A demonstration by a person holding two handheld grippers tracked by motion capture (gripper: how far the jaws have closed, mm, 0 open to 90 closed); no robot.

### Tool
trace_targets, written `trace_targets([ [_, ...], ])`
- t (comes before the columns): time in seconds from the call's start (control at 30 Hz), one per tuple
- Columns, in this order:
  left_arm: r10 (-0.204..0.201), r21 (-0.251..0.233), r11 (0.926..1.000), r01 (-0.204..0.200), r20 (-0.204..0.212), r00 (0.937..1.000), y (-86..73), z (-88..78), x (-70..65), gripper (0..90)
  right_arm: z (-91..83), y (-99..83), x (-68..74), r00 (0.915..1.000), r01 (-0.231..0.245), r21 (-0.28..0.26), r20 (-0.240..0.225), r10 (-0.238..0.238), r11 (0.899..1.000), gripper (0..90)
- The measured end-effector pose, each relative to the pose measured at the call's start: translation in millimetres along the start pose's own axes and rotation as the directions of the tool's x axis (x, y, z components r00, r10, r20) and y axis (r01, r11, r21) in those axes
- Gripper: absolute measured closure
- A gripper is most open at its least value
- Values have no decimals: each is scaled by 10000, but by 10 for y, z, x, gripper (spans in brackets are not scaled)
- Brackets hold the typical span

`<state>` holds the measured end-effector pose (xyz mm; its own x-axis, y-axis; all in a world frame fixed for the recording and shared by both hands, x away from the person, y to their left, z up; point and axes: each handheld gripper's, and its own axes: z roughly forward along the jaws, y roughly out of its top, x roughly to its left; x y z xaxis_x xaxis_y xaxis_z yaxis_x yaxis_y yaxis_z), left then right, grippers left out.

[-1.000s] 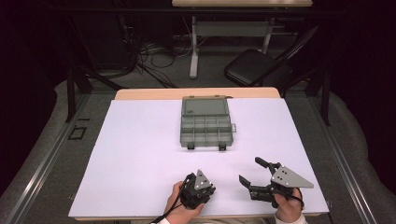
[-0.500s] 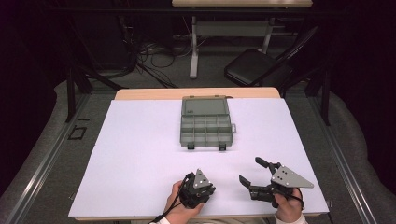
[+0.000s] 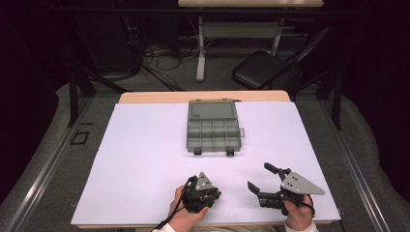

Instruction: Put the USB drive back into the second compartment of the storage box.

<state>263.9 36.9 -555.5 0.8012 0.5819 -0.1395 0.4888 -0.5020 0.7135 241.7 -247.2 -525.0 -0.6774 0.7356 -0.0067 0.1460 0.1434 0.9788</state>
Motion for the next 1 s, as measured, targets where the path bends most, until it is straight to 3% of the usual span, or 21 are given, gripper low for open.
trace_targets([
  [0.5, -456, -258, 9986, 456, 15, 9990, 23, -100, 116, 788, 3, -1, 0, 10000, 10, 16, -22, -10, 10000, 144],
  [1.0, -689, -606, 9959, 672, -265, 9973, 41, -225, 259, 788, 4, -2, 0, 10000, -10, 24, -23, 10, 10000, 144],
])
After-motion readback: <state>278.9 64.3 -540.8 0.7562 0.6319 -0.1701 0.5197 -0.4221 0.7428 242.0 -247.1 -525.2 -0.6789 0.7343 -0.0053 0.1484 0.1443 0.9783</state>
